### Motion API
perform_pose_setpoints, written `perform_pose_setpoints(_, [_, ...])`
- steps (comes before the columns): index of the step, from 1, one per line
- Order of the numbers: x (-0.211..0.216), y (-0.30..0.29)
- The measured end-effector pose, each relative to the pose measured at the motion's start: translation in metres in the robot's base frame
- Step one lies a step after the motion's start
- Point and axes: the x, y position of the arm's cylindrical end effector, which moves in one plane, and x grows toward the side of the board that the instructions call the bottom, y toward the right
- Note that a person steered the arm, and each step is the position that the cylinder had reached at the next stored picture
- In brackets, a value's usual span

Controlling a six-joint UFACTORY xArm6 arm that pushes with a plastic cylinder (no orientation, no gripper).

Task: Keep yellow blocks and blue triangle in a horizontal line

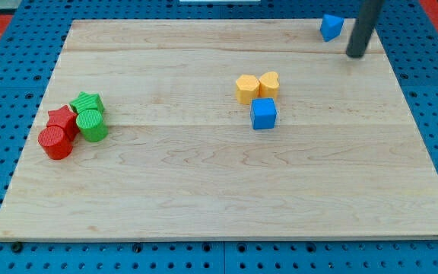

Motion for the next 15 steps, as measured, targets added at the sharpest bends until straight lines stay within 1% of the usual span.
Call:
perform_pose_setpoints(1, [0.055, -0.045])
perform_pose_setpoints(2, [0.057, -0.075])
perform_pose_setpoints(5, [0.060, -0.075])
perform_pose_setpoints(7, [0.059, -0.094])
perform_pose_setpoints(8, [0.045, -0.130])
perform_pose_setpoints(9, [0.024, -0.070])
perform_pose_setpoints(10, [-0.056, 0.016])
perform_pose_setpoints(11, [-0.122, 0.079])
perform_pose_setpoints(12, [-0.138, 0.064])
perform_pose_setpoints(13, [-0.135, -0.017])
perform_pose_setpoints(14, [-0.107, -0.073])
perform_pose_setpoints(15, [-0.026, -0.109])
